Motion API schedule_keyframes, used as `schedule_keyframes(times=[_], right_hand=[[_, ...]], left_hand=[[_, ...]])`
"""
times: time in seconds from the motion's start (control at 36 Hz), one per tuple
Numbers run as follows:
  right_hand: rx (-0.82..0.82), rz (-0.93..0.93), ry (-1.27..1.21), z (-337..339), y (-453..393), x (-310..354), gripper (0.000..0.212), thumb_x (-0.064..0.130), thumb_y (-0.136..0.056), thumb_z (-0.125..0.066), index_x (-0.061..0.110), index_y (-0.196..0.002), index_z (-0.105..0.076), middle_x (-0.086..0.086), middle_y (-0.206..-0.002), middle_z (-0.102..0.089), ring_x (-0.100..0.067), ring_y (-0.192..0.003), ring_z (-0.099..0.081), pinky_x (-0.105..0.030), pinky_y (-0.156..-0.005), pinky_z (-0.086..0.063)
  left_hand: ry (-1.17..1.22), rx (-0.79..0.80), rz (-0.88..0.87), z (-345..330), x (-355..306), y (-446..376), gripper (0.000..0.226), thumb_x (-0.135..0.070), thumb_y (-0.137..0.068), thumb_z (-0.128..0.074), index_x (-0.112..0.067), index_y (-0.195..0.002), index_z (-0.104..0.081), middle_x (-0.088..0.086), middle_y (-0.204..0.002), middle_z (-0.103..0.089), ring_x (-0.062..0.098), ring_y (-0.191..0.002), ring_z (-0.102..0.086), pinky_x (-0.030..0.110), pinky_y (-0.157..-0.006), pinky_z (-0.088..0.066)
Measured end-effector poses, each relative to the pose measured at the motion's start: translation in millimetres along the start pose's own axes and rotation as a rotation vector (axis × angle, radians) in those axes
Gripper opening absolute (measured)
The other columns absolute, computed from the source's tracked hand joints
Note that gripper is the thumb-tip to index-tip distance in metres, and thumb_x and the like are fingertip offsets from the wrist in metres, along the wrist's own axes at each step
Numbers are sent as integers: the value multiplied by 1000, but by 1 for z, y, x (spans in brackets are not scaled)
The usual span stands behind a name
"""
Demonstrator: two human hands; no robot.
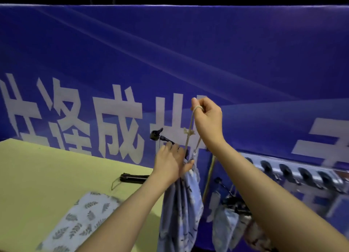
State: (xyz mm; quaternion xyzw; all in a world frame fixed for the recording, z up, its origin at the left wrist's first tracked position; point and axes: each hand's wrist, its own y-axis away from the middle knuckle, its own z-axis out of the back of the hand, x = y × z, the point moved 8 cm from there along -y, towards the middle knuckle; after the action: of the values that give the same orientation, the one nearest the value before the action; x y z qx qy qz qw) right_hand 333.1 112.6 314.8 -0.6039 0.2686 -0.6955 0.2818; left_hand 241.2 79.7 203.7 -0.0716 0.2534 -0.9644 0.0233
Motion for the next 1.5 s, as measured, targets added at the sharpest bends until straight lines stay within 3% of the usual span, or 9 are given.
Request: schedule_keyframes(times=[0.11, 0.33, 0.5, 0.58, 0.78, 0.92, 1.17, 1.31, 1.5], right_hand=[[161, -31, 27, 34, 17, -17, 33, 23, -96, -54, 4, -69, -57, 12, -43, -43, -3, -44, -38, -16, -49, -30], [353, -140, 42, 91, 69, -60, 29, 20, -93, -58, 3, -70, -62, -18, -59, -49, -8, -50, -39, -15, -51, -35], [289, -229, 42, 150, 86, -79, 29, 16, -95, -56, -3, -73, -62, -2, -51, -37, -4, -43, -29, -12, -45, -27], [247, -258, 43, 173, 90, -90, 30, 16, -95, -56, -6, -74, -61, -10, -56, -39, -7, -46, -30, -14, -45, -28], [26, -299, 2, 216, 95, -109, 30, 19, -95, -57, 2, -70, -60, -19, -54, -51, -12, -52, -45, -22, -52, -37], [7, -313, 34, 222, 95, -125, 32, 19, -95, -56, -3, -72, -59, -8, -54, -38, -12, -50, -33, -19, -48, -30], [-97, -455, -25, 235, 93, -175, 36, 31, -83, -71, 9, -66, -49, -8, -57, -47, -23, -59, -50, -43, -64, -51], [-140, -581, -25, 248, 105, -198, 55, 28, -83, -71, 10, -43, -37, -1, -37, -39, -15, -38, -43, -28, -56, -51], [4, -699, -205, 260, 116, -228, 32, 16, -89, -63, -16, -87, -63, -21, -72, -62, -10, -50, -63, -24, -54, -54]], left_hand=[[177, 254, -26, -29, -54, 15, 56, -61, -90, -37, -9, -101, -55, 11, -112, -54, 30, -113, -43, 40, -94, -31], [472, 306, -110, -52, -149, 43, 52, -54, -90, -49, -21, -130, -47, 2, -145, -36, 25, -132, -31, 39, -106, -25], [1087, 529, -62, -81, -219, 55, 29, -29, -87, -59, -6, -102, -69, 6, -126, -62, 20, -136, -38, 29, -118, -18], [841, 637, -94, -98, -246, 56, 33, -27, -98, -47, -5, -116, -63, 1, -144, -46, 15, -142, -23, 24, -111, -8], [365, 619, -257, -118, -264, 49, 42, -32, -102, -25, -17, -124, -57, 4, -135, -52, 19, -129, -42, 35, -110, -16], [149, 621, -322, -130, -269, 49, 40, -22, -102, -25, -20, -139, -39, 5, -135, -47, 28, -125, -40, 43, -105, -22], [386, 774, -266, -159, -276, 46, 51, -49, -100, -18, -16, -133, -39, 10, -123, -57, 29, -124, -43, 50, -115, -7], [537, 745, -227, -181, -282, 40, 50, -54, -98, -19, -15, -116, -44, 10, -102, -65, 28, -109, -55, 48, -114, -11], [517, 816, -249, -204, -314, 41, 43, -47, -100, -23, -15, -120, -43, 7, -117, -61, 24, -123, -46, 45, -110, -15]])
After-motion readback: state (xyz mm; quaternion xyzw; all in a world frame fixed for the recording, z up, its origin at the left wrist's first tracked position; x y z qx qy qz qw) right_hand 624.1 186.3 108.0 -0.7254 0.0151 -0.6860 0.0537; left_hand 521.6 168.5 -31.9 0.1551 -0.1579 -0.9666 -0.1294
